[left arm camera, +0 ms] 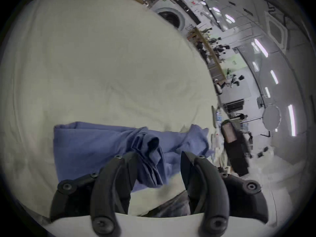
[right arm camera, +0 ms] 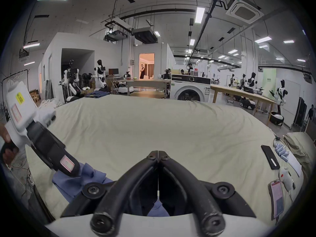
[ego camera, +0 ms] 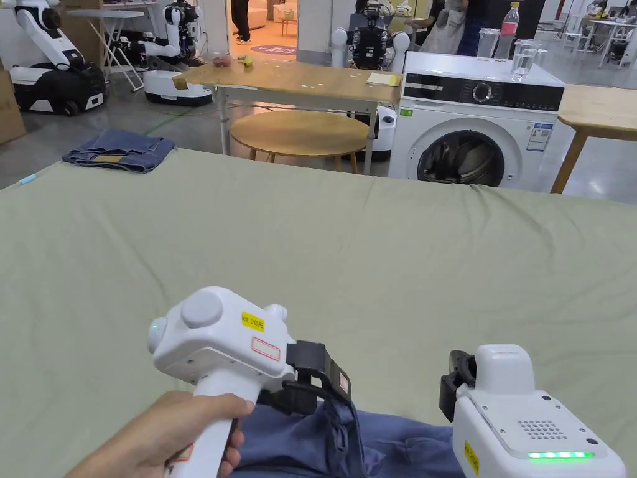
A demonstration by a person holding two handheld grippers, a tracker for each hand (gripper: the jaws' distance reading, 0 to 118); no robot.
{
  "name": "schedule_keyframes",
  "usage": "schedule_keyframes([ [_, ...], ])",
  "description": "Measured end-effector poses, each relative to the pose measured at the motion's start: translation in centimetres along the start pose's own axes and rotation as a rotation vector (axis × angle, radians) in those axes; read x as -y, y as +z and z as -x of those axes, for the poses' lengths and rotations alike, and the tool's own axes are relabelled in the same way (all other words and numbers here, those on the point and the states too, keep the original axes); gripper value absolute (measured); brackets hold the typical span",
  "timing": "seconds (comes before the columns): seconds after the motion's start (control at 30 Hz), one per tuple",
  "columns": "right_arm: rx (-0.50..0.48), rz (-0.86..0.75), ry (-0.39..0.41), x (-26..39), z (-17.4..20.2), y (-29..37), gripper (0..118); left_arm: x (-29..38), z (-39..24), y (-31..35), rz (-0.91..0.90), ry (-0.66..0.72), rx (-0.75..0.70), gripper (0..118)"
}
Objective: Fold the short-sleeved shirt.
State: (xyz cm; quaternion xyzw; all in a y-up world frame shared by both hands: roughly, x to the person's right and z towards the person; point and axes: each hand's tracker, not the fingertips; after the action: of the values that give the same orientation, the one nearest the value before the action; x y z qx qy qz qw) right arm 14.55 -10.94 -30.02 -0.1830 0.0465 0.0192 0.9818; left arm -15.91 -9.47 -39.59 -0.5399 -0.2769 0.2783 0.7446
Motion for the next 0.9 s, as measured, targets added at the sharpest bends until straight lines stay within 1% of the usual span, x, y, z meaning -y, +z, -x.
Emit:
schedule_keyframes([
  [0.03, -0.001, -0.001, -0.001, 0.0, 0.0, 0.0, 0, 0.1, 0.1, 0.6, -0.009, 0.004, 0.013, 50],
  [0.1, -0.005, -0.004, -0.006, -0.1, 0.0, 0.0, 0, 0.0, 0.6, 1.2, -0.028, -0.022, -0.001, 33],
  [0.13, -0.006, -0.005, -0.009, -0.1, -0.1, 0.0, 0, 0.2, 0.8, 1.1, -0.036, -0.031, -0.033, 24],
  [0.17, -0.008, -0.005, -0.011, -0.1, -0.1, 0.0, 0, 0.3, 1.0, 0.9, -0.035, -0.034, -0.065, 17],
  [0.23, -0.009, -0.006, -0.015, -0.1, -0.1, 0.1, 0, 0.6, 1.7, -0.2, -0.018, -0.049, -0.142, 14],
  [0.3, -0.008, -0.006, -0.015, -0.1, -0.2, 0.1, 0, 1.0, 2.3, -1.8, 0.009, -0.054, -0.172, 10],
  [0.37, -0.007, -0.003, -0.015, 0.0, -0.3, 0.1, 0, 1.5, 2.7, -3.4, 0.043, -0.037, -0.13, 10],
  [0.47, -0.003, 0.002, -0.015, 0.3, -0.6, 0.2, 0, 2.2, 2.7, -6.0, 0.088, -0.051, -0.051, 10],
  [0.57, 0.005, 0.006, -0.019, 0.4, -1.0, 0.4, 0, 2.8, 2.3, -7.7, 0.086, -0.05, 0.049, 10],
  [0.67, 0.016, 0.008, -0.023, 0.6, -1.4, 0.5, 0, 3.4, 2.2, -9.0, 0.083, -0.069, 0.036, 10],
  [0.73, 0.02, 0.009, -0.027, 0.6, -1.7, 0.5, 0, 3.5, 2.6, -9.5, 0.081, -0.059, 0.054, 10],
  [0.83, 0.022, 0.01, -0.037, 0.7, -1.9, 0.5, 0, 3.8, 3.5, -9.7, 0.06, 0.0, 0.129, 10],
  [0.9, 0.019, 0.011, -0.043, 0.7, -1.9, 0.5, 0, 4.0, 3.8, -9.4, 0.048, 0.014, 0.174, 10],
])
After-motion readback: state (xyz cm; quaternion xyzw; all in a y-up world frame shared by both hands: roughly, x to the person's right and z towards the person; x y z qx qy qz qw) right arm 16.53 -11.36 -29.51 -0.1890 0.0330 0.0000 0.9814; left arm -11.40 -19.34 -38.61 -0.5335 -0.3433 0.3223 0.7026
